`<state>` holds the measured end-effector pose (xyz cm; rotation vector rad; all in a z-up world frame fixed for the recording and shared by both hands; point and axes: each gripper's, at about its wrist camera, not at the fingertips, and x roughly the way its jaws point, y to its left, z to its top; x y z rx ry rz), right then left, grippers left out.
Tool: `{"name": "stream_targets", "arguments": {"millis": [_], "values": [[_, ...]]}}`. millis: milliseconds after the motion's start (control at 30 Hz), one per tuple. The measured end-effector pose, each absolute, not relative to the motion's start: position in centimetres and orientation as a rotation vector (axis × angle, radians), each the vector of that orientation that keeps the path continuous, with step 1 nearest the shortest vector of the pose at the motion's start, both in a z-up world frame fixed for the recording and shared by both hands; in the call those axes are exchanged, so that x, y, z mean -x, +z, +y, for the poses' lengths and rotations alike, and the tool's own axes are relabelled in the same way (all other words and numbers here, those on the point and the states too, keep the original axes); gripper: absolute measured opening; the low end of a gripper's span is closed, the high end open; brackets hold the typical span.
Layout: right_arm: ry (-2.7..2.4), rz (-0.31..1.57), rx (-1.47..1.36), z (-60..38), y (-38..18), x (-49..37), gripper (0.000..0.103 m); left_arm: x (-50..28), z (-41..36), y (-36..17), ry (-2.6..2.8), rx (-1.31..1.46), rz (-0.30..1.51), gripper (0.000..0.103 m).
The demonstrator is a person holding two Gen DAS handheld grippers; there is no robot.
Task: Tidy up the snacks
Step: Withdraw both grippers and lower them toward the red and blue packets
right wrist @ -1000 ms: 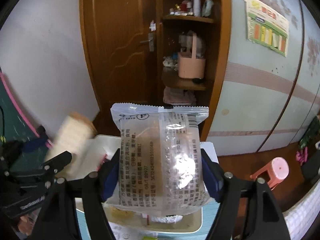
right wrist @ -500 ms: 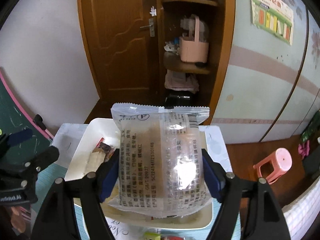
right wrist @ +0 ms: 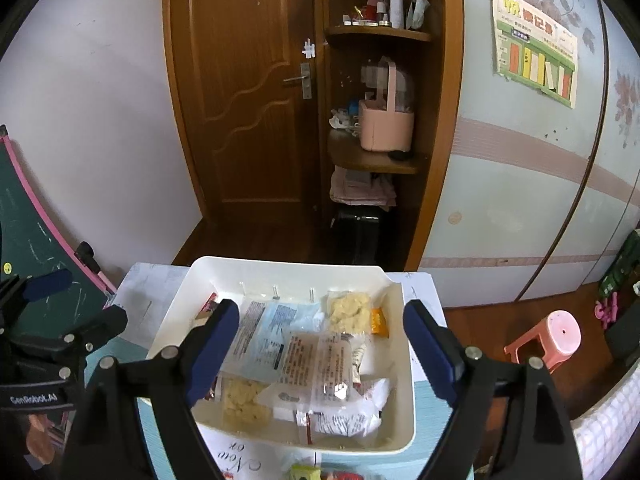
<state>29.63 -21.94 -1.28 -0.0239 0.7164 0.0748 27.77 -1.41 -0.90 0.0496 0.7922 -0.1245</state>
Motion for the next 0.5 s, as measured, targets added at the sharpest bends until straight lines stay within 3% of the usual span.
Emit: {"name": "stream_targets", "arguments": {"millis": [500], "values": [[0.061,0.678,0.050,-23.7,2.2,-20.0,0.085,-18.9,-2.4,3.5,-0.181,-0.093,0.719,0.100]]}}
